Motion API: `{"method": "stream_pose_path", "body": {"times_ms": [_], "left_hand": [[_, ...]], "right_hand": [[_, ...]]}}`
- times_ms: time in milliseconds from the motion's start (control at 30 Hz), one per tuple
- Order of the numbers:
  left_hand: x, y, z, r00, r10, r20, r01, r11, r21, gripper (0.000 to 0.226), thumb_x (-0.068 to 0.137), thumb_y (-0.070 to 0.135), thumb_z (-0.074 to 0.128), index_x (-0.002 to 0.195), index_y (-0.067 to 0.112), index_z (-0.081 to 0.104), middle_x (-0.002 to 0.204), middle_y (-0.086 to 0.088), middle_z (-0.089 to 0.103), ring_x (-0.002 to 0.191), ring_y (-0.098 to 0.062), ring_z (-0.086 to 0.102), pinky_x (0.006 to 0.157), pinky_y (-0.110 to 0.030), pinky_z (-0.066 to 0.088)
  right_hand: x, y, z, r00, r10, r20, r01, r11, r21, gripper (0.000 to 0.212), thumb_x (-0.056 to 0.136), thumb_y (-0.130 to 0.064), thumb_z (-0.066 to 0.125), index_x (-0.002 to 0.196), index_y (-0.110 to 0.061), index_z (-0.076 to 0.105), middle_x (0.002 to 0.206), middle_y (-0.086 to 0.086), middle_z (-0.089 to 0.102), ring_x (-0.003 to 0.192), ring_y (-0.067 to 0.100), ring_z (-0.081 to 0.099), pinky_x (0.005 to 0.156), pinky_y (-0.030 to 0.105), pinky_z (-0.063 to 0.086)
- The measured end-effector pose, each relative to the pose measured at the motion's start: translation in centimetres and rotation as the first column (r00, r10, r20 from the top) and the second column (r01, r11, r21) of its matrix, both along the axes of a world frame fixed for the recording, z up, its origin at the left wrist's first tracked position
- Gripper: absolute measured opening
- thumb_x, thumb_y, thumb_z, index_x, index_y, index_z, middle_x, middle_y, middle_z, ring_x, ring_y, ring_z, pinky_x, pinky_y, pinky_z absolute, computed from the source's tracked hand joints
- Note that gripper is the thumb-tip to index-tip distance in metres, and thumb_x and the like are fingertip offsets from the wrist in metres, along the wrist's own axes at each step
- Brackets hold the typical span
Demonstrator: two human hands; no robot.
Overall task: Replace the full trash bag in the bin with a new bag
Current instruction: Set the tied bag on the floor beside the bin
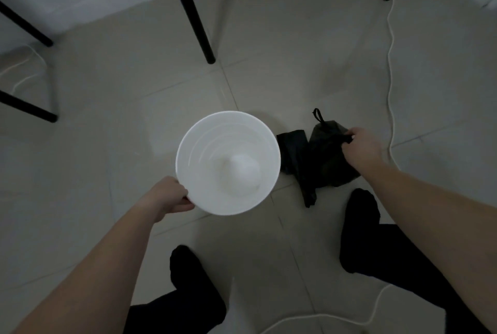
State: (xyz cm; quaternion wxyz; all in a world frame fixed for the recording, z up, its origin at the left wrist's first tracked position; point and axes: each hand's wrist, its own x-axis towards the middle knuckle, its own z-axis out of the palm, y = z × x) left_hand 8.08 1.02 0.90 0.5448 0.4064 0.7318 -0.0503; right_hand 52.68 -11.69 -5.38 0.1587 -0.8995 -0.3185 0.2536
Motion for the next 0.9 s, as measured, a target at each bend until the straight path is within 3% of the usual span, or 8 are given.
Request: {"method": "stream_pose_path", "body": {"times_ms": [133,267,367,433,533,700,800,900], "left_hand": [[0.4,0.1,0.1,1.000,-0.006,0.027,0.007,1.000,-0.007,0.022,0.086,-0.020,0.059,0.100,-0.009,0.072,0.101,-0.032,0.076,0.081,-0.030,0.074,0.061,-0.033,0.066],[0.7,0.3,0.3,0.999,0.015,0.040,-0.013,0.999,-0.029,0.027,0.085,-0.024,0.056,0.101,-0.007,0.069,0.097,-0.026,0.077,0.077,-0.030,0.075,0.060,-0.034,0.066],[0.9,0.3,0.3,0.999,-0.008,0.040,0.009,1.000,-0.020,0.031,0.086,-0.023,0.052,0.103,-0.001,0.067,0.094,-0.017,0.077,0.071,-0.029,0.076,0.059,-0.035,0.066],[0.9,0.4,0.3,0.999,-0.037,0.026,0.037,0.999,-0.008,0.030,0.089,-0.020,0.050,0.104,0.002,0.065,0.097,-0.017,0.076,0.075,-0.031,0.075,0.071,-0.042,0.067],[0.9,0.6,0.4,0.998,-0.060,-0.003,0.060,0.998,0.002,0.029,0.092,-0.015,0.050,0.114,0.000,0.062,0.109,-0.021,0.073,0.082,-0.033,0.075,0.080,-0.046,0.064],[0.9,1.2,0.4,0.999,-0.048,-0.016,0.049,0.998,0.034,0.032,0.093,-0.012,0.053,0.123,-0.002,0.057,0.117,-0.024,0.071,0.092,-0.037,0.075,0.083,-0.047,0.064],[0.8,1.3,0.0,0.998,-0.039,-0.047,0.042,0.997,0.065,0.026,0.092,-0.012,0.055,0.111,0.005,0.058,0.113,-0.023,0.071,0.094,-0.037,0.077,0.082,-0.049,0.065],[0.2,1.3,-0.8,0.997,-0.024,-0.067,0.029,0.997,0.075,0.026,0.092,-0.011,0.057,0.112,0.004,0.056,0.114,-0.022,0.070,0.093,-0.036,0.077,0.079,-0.048,0.067]], "right_hand": [[-0.3,-0.4,-1.0,0.998,-0.008,-0.059,0.006,1.000,-0.021,0.031,0.088,-0.014,0.061,0.117,-0.006,0.068,0.107,0.021,0.071,0.100,0.040,0.067,0.083,0.037,0.049],[-1.7,0.4,0.4,0.968,0.054,0.243,-0.044,0.998,-0.048,0.053,0.083,-0.034,0.068,0.132,-0.015,0.059,0.130,0.016,0.059,0.118,0.041,0.054,0.101,0.049,0.042],[-2.9,1.6,1.2,0.922,0.084,0.378,-0.117,0.991,0.066,0.048,0.083,-0.032,0.069,0.129,-0.019,0.060,0.127,0.012,0.058,0.115,0.037,0.053,0.096,0.047,0.043],[-3.9,2.4,0.9,0.935,0.144,0.325,-0.204,0.966,0.160,0.037,0.086,-0.026,0.067,0.121,-0.016,0.062,0.118,0.012,0.059,0.108,0.035,0.054,0.092,0.044,0.045],[-5.8,3.1,-0.7,0.973,0.199,0.116,-0.223,0.940,0.258,0.026,0.090,-0.018,0.067,0.115,-0.010,0.062,0.115,0.013,0.057,0.101,0.031,0.058,0.087,0.039,0.049],[-8.8,3.4,-5.1,0.969,0.239,-0.065,-0.233,0.969,0.084,0.050,0.092,-0.023,0.071,0.137,-0.012,0.053,0.134,0.012,0.053,0.111,0.032,0.061,0.090,0.038,0.052],[-9.9,3.5,-7.7,0.958,0.268,-0.101,-0.273,0.961,-0.042,0.069,0.092,-0.029,0.072,0.151,-0.015,0.039,0.153,0.015,0.040,0.129,0.038,0.051,0.099,0.048,0.050],[-10.5,3.7,-9.9,0.951,0.292,-0.102,-0.305,0.940,-0.156,0.082,0.093,-0.037,0.071,0.159,-0.025,0.023,0.165,0.012,0.022,0.141,0.041,0.035,0.102,0.056,0.046]]}}
